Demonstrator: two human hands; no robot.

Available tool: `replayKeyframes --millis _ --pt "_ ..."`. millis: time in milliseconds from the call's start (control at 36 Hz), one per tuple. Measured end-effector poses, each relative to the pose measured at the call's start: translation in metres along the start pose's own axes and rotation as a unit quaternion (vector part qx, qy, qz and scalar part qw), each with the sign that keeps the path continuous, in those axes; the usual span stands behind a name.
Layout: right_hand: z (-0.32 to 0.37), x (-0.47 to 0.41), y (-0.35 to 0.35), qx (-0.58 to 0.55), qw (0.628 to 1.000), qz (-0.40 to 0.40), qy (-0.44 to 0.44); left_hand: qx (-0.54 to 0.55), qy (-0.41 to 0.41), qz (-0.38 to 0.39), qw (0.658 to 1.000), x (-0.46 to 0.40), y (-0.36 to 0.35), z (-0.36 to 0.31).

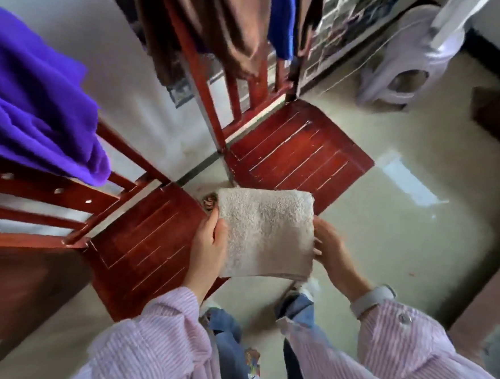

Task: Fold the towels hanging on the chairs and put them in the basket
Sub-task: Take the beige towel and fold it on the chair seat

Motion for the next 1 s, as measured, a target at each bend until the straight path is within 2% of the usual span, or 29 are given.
replayKeyframes --millis 83,222,361,500,639,1000 --pt "0.034 0.006 0.066 0.095 0.991 -0.076 0.052 -0.024 -0.021 -0.005 0.999 -0.006 -0.057 -0.048" --pt "0.070 0.017 0.173 0.135 0.969 -0.173 0.114 -0.061 -0.082 -0.010 0.995 -0.017 -0.154 -0.130" --pt "0.099 0.036 0.271 0.134 0.943 -0.269 0.143 -0.091 -0.169 0.072 0.979 -0.022 -0.245 -0.214" --pt "0.125 0.043 0.357 0.171 0.908 -0.353 0.147 -0.111 -0.195 0.147 0.963 -0.043 -0.327 -0.274" --pt "0.153 0.016 0.434 0.121 0.911 -0.379 0.107 -0.132 -0.206 0.176 0.953 -0.087 -0.404 -0.330" --pt "0.278 -0.086 0.647 0.019 0.889 -0.448 0.092 -0.120 -0.210 0.261 0.934 -0.222 -0.611 -0.517"
Point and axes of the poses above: each hand's wrist, its own x-axis away from the middle knuckle, its own y-axis out of the back of the hand, z = x × y, the point moved 7 cm from there along -x, towards the middle knuckle, and after that the axes turned 3 degrees about z, right-handed, at the moved point
